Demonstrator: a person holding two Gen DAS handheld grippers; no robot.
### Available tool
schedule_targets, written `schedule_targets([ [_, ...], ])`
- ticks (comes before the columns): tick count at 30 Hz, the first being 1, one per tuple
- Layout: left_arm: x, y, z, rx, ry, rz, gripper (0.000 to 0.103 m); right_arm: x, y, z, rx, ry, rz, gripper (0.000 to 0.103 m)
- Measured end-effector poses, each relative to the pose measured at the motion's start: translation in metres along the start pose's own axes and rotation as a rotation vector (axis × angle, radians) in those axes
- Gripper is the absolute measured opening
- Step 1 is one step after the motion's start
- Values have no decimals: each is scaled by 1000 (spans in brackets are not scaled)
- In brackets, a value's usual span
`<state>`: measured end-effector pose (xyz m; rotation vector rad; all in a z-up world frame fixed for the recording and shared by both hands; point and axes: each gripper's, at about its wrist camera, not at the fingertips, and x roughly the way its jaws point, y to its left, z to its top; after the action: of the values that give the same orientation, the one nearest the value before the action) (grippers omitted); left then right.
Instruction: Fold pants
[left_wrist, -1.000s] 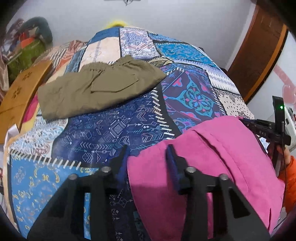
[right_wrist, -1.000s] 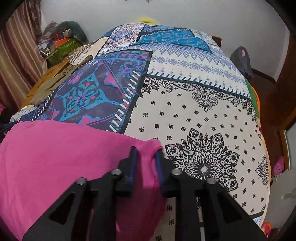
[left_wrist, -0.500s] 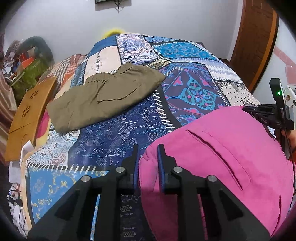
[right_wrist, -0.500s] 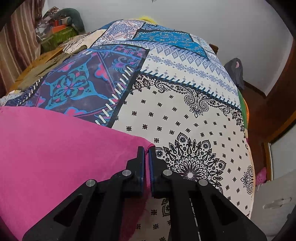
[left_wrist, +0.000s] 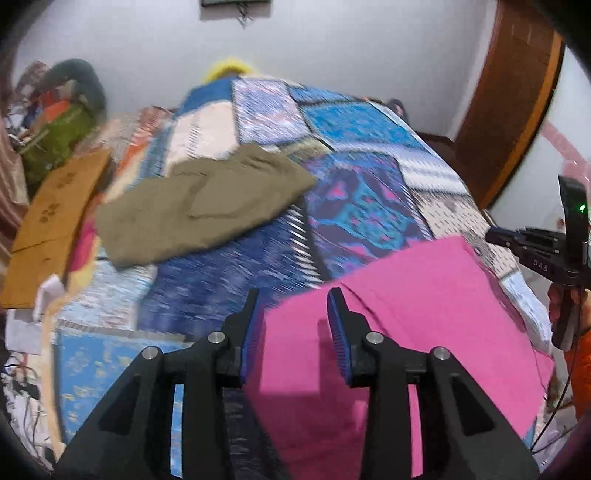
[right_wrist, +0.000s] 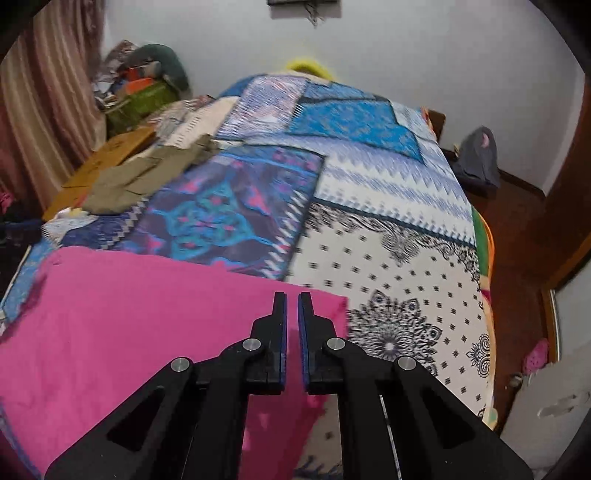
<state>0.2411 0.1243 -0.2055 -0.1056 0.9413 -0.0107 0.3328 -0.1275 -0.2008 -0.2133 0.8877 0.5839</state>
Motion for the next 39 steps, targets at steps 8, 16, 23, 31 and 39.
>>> schedule_targets([
  [8, 12, -17, -28, 50, 45, 43, 44, 12, 29, -48, -37, 100, 64, 8],
  [16, -35, 11, -41, -23, 17, 61, 46, -36, 16, -54, 22, 70, -4, 8],
  [23, -76, 14, -60, -133, -23, 8, 71, -92, 48, -58, 25, -72, 17, 24],
  [31, -86, 1, -98, -203, 50, -84, 71, -102, 93, -80, -4, -120, 55, 38],
  [39, -82, 1, -141, -357, 170, -205, 71, -63, 105, -102, 42, -25, 68, 38],
])
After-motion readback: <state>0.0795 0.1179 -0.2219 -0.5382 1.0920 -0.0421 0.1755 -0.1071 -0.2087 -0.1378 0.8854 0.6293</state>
